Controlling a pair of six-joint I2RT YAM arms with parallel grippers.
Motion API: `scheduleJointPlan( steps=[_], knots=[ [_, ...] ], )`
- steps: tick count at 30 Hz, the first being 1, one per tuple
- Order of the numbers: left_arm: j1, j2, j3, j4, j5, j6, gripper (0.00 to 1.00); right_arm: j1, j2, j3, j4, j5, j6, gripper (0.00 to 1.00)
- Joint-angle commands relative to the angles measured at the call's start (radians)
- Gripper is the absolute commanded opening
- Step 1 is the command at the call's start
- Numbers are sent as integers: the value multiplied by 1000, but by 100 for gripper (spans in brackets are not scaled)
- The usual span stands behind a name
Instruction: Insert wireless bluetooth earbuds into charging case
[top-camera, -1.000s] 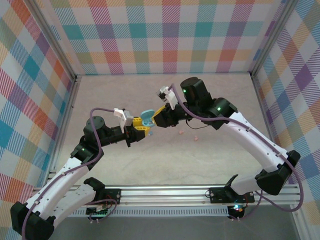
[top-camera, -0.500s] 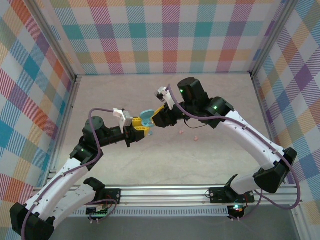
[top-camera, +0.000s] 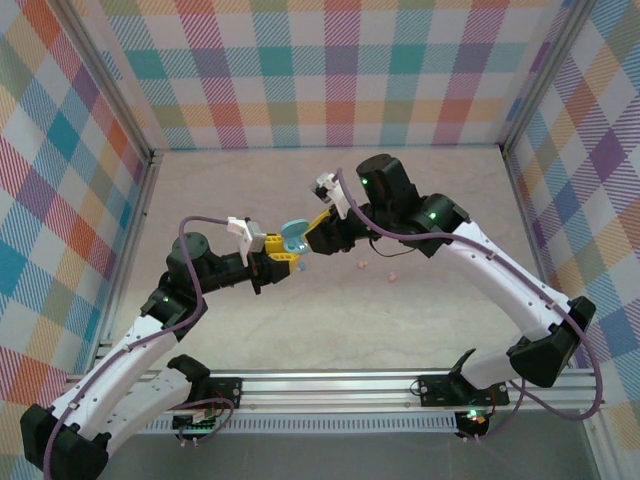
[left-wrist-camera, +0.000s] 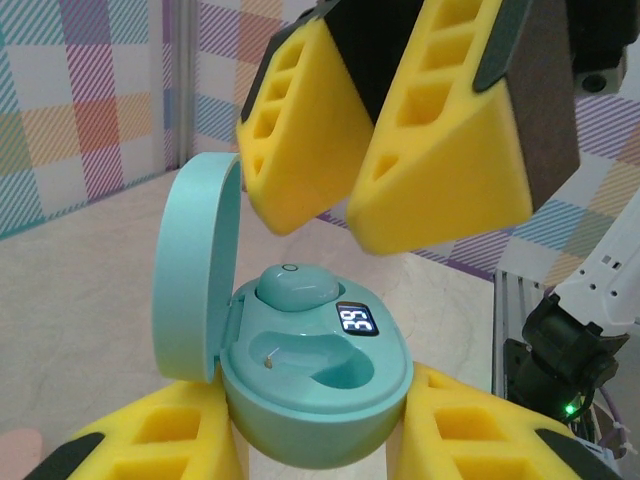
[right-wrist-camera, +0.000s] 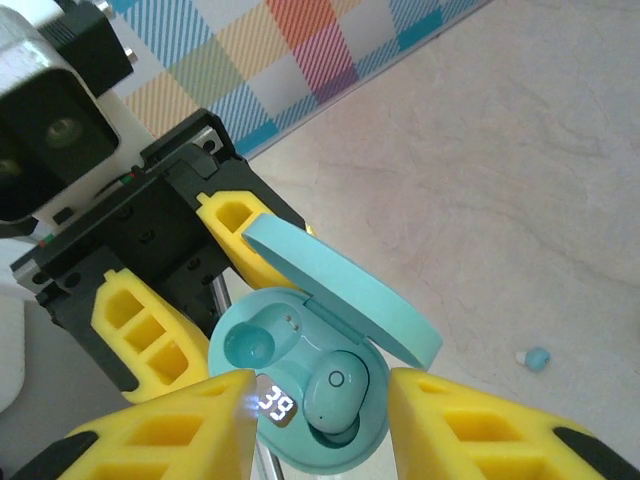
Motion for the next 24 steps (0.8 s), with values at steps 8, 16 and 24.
scheduleJointPlan(
  steps=[8,16,24],
  knots=[
    [-14,-62,-11,-29,-63,14,21,-102,-108,-54,75,104,162,41],
    [-14,-127,-38,-74,-111,17,21,-213,-73,-161,104,55,299,39],
    [-14,-178,-104,-98,-175,9,21,-213,92,-215,140,-11,370,36]
  ],
)
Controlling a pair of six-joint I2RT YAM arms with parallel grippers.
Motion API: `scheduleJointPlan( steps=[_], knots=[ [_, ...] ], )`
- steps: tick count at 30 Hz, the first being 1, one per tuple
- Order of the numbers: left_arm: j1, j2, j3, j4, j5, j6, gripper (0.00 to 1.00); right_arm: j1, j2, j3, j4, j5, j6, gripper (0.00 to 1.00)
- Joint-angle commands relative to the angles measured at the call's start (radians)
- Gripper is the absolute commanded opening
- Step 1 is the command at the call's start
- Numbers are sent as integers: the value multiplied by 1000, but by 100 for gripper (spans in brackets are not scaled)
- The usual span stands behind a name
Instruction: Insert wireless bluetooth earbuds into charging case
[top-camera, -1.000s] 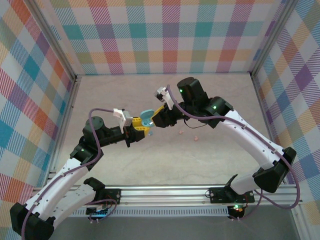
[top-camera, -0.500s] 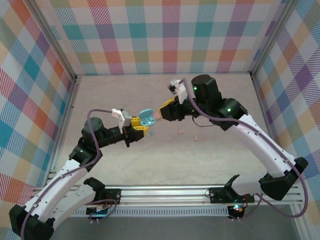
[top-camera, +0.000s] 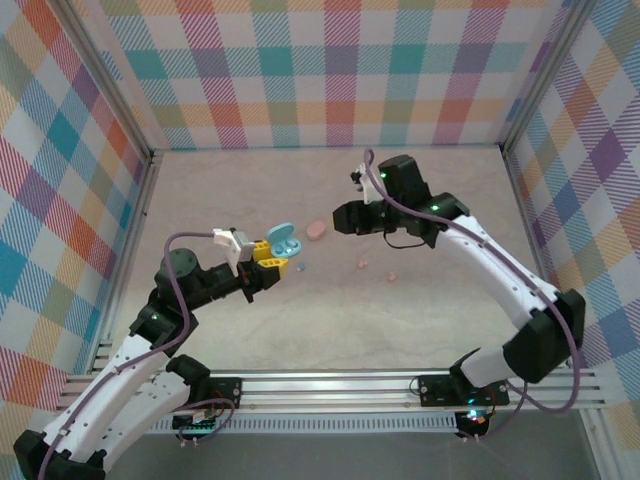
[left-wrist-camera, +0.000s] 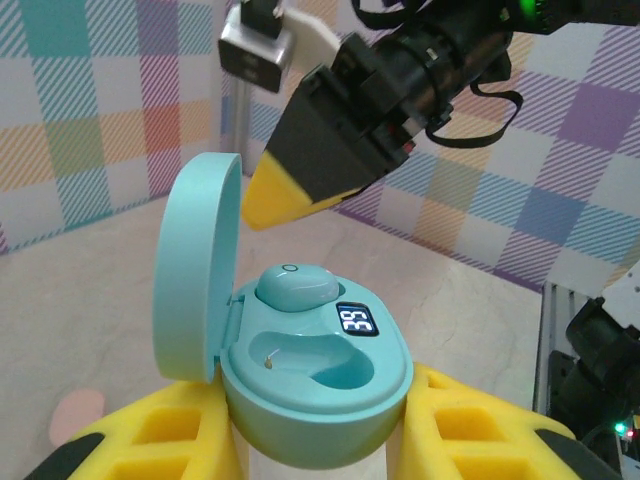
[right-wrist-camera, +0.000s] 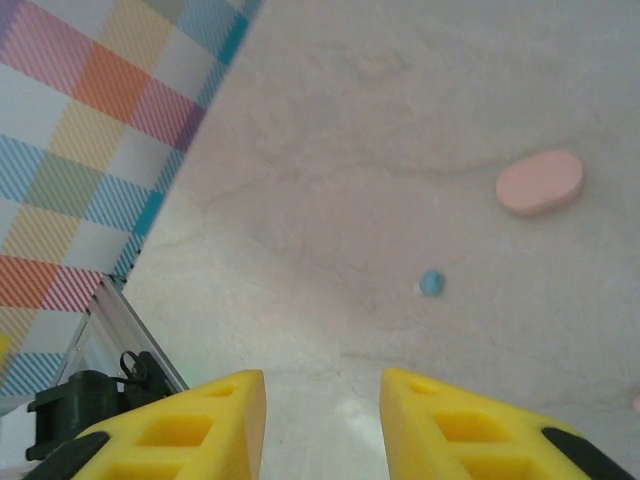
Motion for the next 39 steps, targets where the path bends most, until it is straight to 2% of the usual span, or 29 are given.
scheduleJointPlan(
  steps=[1,5,11,14,18,24,28,31,39],
  knots=[
    [-13,-29,-43,-20,-46,9,21,2,76,-18,31,-49,63,36],
    [-13,-63,-89,-24,-82,-6,21,3,193,-4,13,-35,83,35],
    [-13,-120,-119,-86,-201,-14,21,24,362,65,-11,-45,87,34],
    [-13,-138,-116,-127,-232,-22,22,55,435,114,-45,12,80,33],
    [-13,-158,-104,-173,-245,-25,22,96,535,194,-95,78,60,33],
    [-13,-189,-98,-197,-265,-20,22,127,656,301,-114,81,49,32],
    [-13,-189,-96,-199,-269,-24,22,154,740,423,-210,173,24,32],
    [-13,-192,-89,-210,-267,-20,22,167,770,465,-249,221,20,32],
    [-13,-212,-85,-227,-267,-20,22,180,778,445,-229,193,35,32]
  ],
)
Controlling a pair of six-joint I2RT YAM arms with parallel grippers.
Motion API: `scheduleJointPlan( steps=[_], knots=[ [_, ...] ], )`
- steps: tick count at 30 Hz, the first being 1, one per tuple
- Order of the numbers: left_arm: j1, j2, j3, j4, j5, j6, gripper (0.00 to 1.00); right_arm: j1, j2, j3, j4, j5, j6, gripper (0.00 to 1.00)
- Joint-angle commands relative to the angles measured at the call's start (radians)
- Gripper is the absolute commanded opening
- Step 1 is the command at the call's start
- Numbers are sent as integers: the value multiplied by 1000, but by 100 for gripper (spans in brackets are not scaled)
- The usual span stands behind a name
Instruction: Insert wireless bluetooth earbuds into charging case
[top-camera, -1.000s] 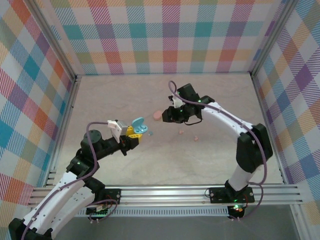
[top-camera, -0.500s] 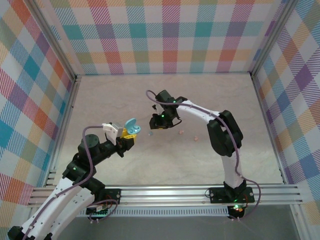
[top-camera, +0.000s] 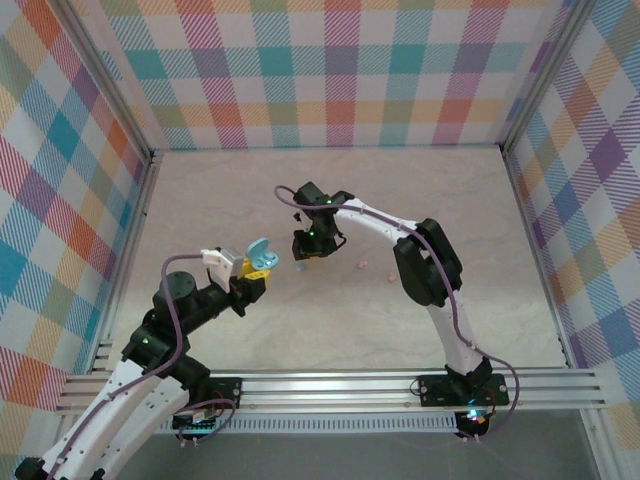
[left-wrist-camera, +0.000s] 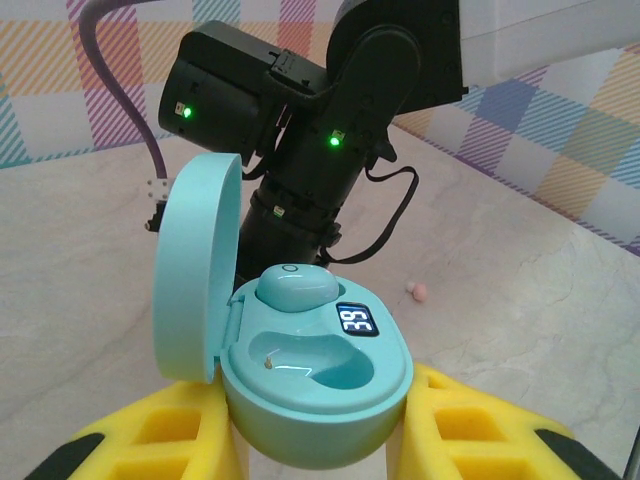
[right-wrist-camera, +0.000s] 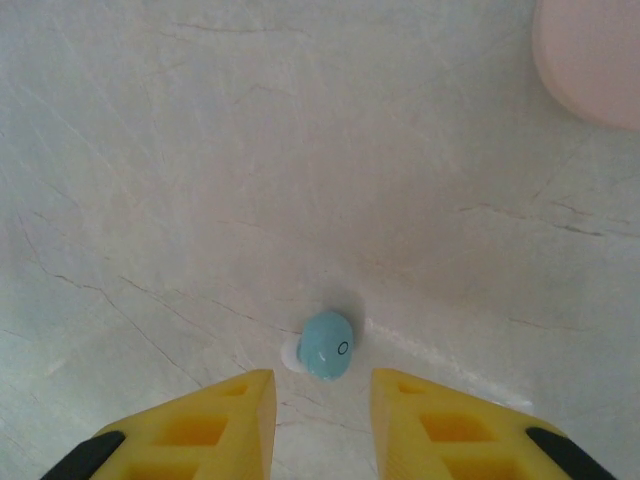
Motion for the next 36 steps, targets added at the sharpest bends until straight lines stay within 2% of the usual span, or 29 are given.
scheduleJointPlan(
  steps=[1,14,17,22,36],
  knots=[
    [-12,-15,28,-10,-11,-11,22,11,22,12,-26,-4,-3,32],
    [-12,-26,39,-22,-19,-6,22,28,54,38,-36,13,-1,32],
    [-12,-33,39,-32,-25,-7,23,29,57,37,-38,18,-2,35],
    [-12,-36,37,-43,-30,-6,23,31,59,31,-38,27,-6,36],
    [-12,-52,33,-47,-37,-18,23,33,51,-1,-33,33,-27,27]
  ],
)
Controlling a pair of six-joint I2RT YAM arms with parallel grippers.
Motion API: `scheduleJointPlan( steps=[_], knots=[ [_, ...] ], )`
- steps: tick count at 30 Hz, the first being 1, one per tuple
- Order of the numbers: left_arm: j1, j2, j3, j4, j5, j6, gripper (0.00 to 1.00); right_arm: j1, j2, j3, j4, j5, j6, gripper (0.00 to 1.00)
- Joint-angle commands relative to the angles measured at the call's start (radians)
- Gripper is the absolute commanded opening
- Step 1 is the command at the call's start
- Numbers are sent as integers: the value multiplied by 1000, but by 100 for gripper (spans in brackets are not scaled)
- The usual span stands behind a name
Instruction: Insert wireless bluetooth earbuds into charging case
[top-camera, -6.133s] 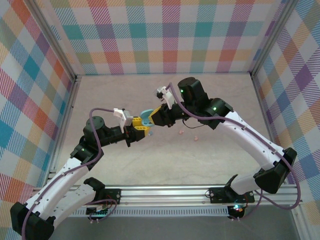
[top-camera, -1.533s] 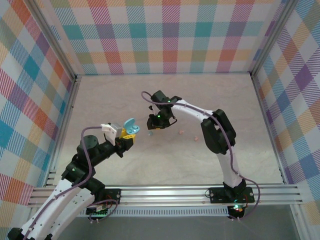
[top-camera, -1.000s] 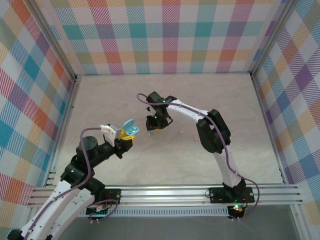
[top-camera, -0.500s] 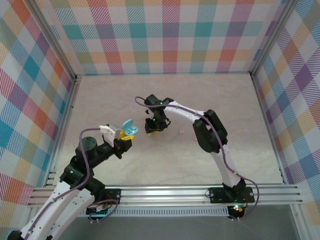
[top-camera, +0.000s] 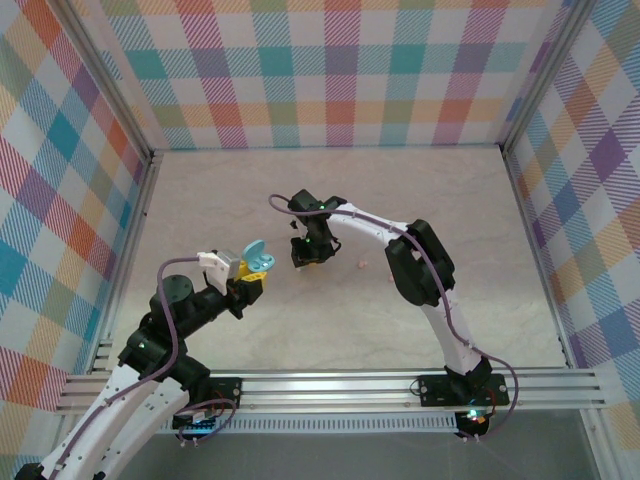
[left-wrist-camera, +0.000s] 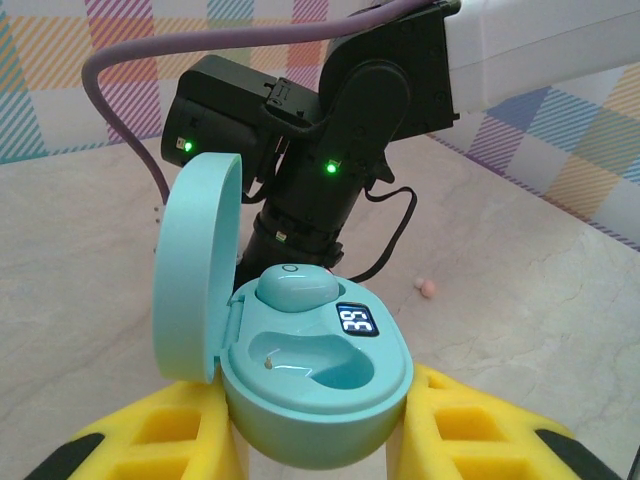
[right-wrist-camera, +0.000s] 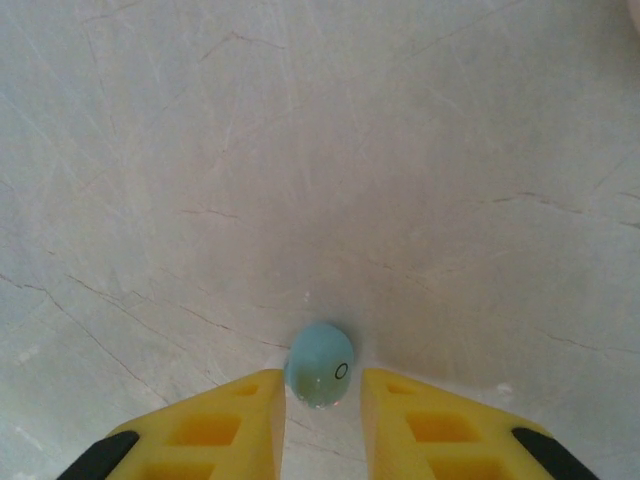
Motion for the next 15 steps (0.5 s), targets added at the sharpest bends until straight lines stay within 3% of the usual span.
scheduleJointPlan(
  steps=[1,15],
  knots=[
    [-12,-16,31,1,-11,-14,23,6,0,-18,-22,10,-15,27],
    [-12,-37,34,9,-8,-26,23,-8,-91,-107,-16,63,-51,24]
  ],
)
